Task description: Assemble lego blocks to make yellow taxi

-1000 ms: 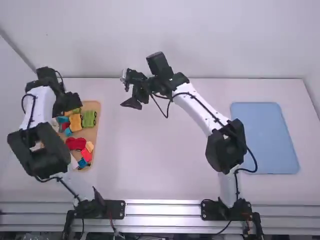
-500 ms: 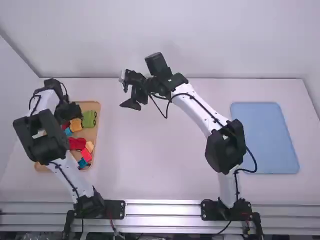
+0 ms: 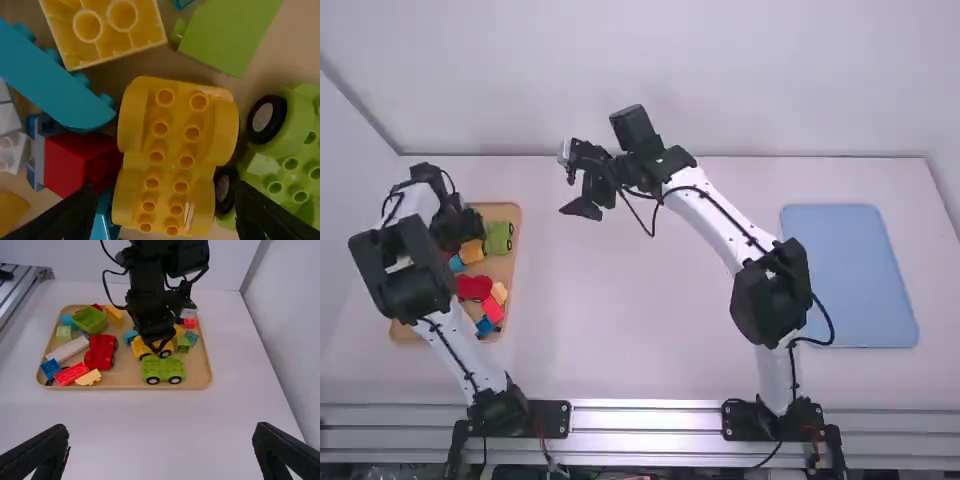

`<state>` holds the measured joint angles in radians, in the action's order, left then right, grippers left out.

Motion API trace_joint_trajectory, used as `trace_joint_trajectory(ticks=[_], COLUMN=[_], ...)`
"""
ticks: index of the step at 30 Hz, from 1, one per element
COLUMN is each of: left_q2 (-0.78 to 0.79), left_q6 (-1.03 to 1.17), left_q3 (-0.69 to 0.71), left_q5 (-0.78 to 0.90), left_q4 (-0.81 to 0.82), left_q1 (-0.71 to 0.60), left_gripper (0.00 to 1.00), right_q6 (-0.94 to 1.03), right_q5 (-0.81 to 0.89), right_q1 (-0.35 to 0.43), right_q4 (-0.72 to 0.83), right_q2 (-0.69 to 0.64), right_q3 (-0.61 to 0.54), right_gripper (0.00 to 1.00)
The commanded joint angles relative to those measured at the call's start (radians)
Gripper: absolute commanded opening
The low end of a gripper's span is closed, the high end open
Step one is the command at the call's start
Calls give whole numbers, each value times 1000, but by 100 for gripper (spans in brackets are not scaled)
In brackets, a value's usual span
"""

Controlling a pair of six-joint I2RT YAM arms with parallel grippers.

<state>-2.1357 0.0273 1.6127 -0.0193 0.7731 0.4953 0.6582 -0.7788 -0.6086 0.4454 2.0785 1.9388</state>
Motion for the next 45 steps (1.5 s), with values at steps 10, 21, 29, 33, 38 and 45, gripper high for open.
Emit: trace_joint_trajectory(ticks=[10, 21, 29, 33, 38, 45], left_q2=[-10, 16, 271, 443, 515, 475], left_q6=[15, -26, 14, 124, 318, 395], left_q3=[-101, -117, -166, -292, -405, -430], left_q5=[7, 0, 107, 165, 225, 166], left_q4=[-42, -40, -29, -79, -89, -98], left_q1=[3, 2, -30, -141, -367, -678], left_gripper=[69, 24, 12, 14, 15, 11], right_q6=[0, 1, 19, 99, 190, 441], right_q5=[-5, -5, -53, -214, -297, -291], right_q1=[0, 1, 29, 74, 162, 224], right_q4=[6, 24, 61, 143, 304, 577], right_q2=[-19, -19, -20, -23, -57, -154], right_q3=[-8, -10, -9, -9, -10, -11], right_gripper=[98, 98, 98, 98, 98, 98])
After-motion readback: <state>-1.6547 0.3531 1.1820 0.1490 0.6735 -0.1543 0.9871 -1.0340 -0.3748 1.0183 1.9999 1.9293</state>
